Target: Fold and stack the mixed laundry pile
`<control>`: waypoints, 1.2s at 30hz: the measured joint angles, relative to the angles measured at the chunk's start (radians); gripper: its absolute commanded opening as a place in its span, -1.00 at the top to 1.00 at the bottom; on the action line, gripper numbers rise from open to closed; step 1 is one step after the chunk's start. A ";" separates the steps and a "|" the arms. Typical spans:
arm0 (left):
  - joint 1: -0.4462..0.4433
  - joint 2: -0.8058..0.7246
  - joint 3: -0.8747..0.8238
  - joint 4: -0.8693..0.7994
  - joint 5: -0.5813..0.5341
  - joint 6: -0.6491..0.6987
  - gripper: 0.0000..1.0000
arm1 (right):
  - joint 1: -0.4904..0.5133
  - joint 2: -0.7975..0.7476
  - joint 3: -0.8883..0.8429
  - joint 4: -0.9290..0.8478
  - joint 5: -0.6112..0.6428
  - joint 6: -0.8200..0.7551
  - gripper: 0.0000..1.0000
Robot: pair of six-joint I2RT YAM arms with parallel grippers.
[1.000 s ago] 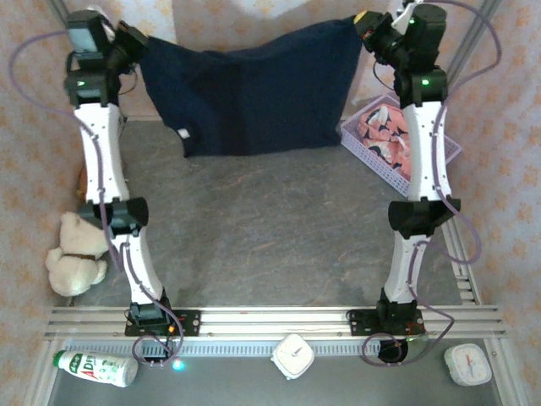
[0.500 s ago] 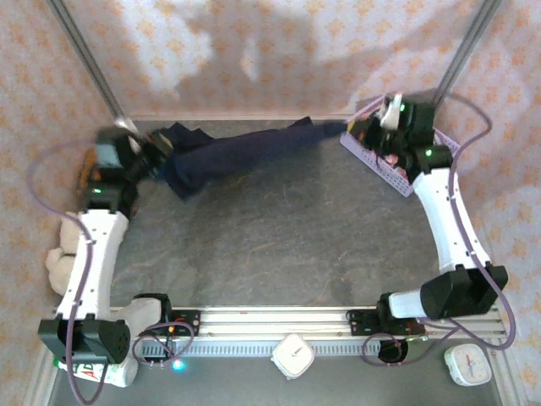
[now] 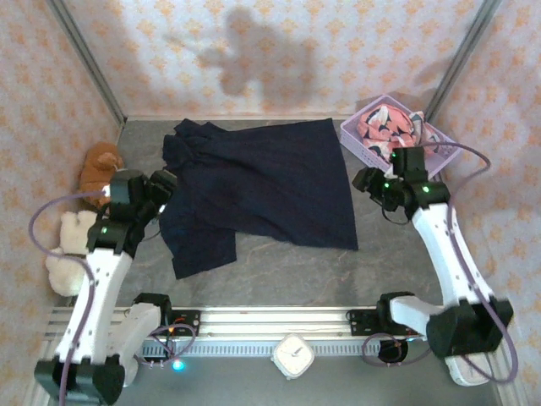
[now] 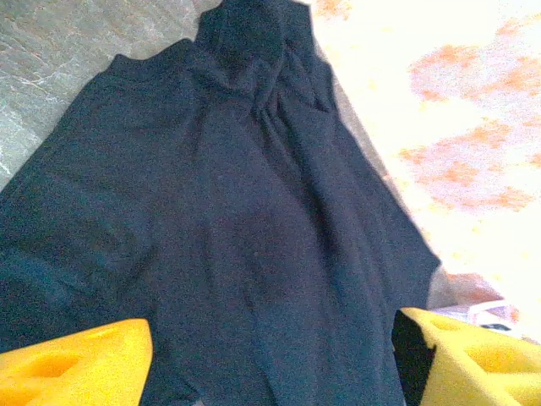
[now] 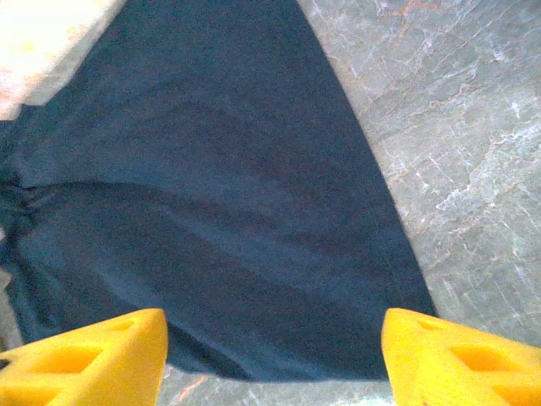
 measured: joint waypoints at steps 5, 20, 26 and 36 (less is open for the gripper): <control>-0.002 0.226 0.002 0.100 -0.007 0.034 -0.30 | 0.063 0.226 0.006 0.112 0.016 0.048 -0.20; -0.002 0.814 0.241 0.241 -0.029 0.163 -0.06 | 0.186 0.784 0.281 0.270 0.171 0.169 -0.13; 0.028 0.924 0.261 0.211 -0.048 0.180 -0.12 | 0.154 0.836 0.301 0.264 0.230 0.172 -0.17; 0.072 1.034 0.359 0.057 -0.056 0.305 -0.25 | 0.068 0.872 0.353 0.238 0.265 0.114 -0.19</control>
